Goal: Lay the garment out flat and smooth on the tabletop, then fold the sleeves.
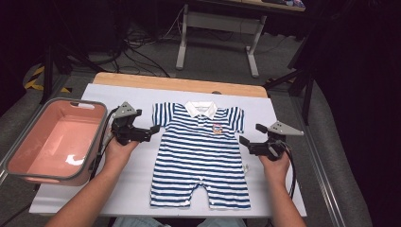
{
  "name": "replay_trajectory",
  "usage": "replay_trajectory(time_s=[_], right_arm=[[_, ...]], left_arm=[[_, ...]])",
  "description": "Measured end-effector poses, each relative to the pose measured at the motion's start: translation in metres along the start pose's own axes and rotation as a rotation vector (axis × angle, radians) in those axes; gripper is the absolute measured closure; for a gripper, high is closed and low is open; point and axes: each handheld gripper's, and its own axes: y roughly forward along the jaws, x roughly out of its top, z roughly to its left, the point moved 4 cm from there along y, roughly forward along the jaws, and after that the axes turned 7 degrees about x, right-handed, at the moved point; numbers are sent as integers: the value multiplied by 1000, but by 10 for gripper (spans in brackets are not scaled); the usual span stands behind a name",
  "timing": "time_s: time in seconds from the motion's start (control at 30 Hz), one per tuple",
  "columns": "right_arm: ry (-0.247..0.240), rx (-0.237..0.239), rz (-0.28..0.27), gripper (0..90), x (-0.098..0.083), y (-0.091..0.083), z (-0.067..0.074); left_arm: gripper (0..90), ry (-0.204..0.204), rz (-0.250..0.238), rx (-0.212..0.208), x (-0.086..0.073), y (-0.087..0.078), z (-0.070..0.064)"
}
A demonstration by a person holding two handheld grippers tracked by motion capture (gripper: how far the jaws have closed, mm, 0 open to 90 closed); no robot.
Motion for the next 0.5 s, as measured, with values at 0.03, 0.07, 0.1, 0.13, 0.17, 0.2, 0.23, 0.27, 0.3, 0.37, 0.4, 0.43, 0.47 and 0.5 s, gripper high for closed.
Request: replay_trajectory(time_s=[0.03, 0.07, 0.1, 0.13, 0.17, 0.2, 0.23, 0.27, 0.3, 0.37, 0.4, 0.43, 0.47, 0.5], right_arm=[[-19, 11, -12, 63, -3, -4, 3], [-34, 14, -16, 63, -5, -6, 5], [-51, 16, -20, 58, -7, -8, 6], [-54, 24, -23, 53, -9, -9, 7], [-61, 29, -26, 43, -11, -10, 7], [-72, 33, -20, 28, -14, -10, 7], [-79, 32, -15, 14, -16, -10, 8], [-88, 33, -4, 6, -18, -10, 8], [-98, 32, 2, 2, -20, -10, 8], [-123, 38, 12, 0, -24, -9, 8], [-136, 40, 19, 0, -26, -9, 9], [-143, 49, 24, 0, -28, -8, 9], [-148, 63, 34, 0, -31, -7, 10], [-152, 68, 40, 0, -31, -7, 11]], left_arm=[[13, 7, -9, -3, -1, -2, -1], [7, 16, -7, -5, -2, -4, -2], [2, 19, 1, -10, -2, -6, -3], [0, 26, -5, -9, -1, -7, -3], [0, 27, -5, -10, -1, -8, -4], [0, 24, -9, -12, 0, -8, -4], [0, 21, -15, -18, 0, -8, -4], [0, 19, -12, -27, 0, -8, -4], [0, 20, -15, -31, 0, -7, -3], [0, 32, -14, -27, 1, -5, -4], [0, 40, -13, -24, 1, -4, -4], [0, 44, -8, -20, 1, -2, -4], [0, 54, -5, -18, 2, 0, -4], [0, 63, 7, -23, 3, 2, -3]])
